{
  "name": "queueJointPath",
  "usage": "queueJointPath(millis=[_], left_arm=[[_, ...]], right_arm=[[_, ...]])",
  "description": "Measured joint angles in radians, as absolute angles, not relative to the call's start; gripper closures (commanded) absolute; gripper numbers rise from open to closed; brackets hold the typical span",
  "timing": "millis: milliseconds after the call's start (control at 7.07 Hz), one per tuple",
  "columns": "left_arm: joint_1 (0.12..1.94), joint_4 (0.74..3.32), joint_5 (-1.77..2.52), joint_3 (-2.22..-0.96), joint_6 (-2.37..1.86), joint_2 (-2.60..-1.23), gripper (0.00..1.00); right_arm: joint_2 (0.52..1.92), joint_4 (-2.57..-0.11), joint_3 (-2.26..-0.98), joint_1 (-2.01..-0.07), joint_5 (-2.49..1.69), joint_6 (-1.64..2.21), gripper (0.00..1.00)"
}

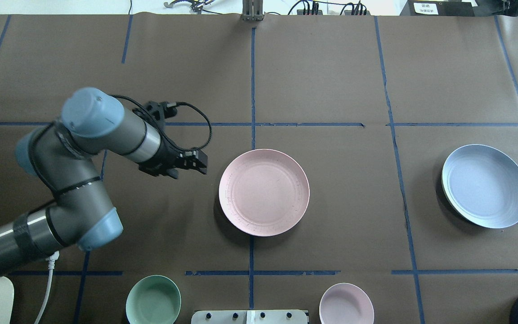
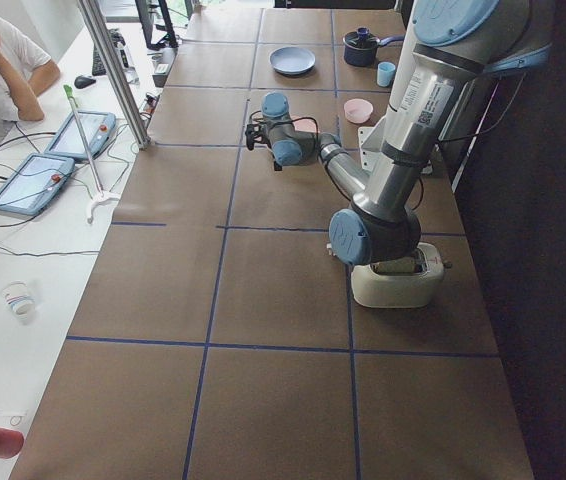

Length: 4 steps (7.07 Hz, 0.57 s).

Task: Stack three plates with pink and blue
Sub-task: 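Open the left gripper and withdraw the left arm away from the plates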

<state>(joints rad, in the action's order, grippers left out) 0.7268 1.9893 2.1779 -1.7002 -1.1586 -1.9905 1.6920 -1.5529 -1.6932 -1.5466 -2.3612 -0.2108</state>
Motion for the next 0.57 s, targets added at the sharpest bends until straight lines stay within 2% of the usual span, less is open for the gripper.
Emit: queueJointPath(millis=[566], left_arm=[[1.174, 1.785, 2.357, -1.743, -0.317, -1.679, 0.00]], right_arm=[[1.687, -1.552, -1.694, -1.545, -2.364, -0.210, 0.00]])
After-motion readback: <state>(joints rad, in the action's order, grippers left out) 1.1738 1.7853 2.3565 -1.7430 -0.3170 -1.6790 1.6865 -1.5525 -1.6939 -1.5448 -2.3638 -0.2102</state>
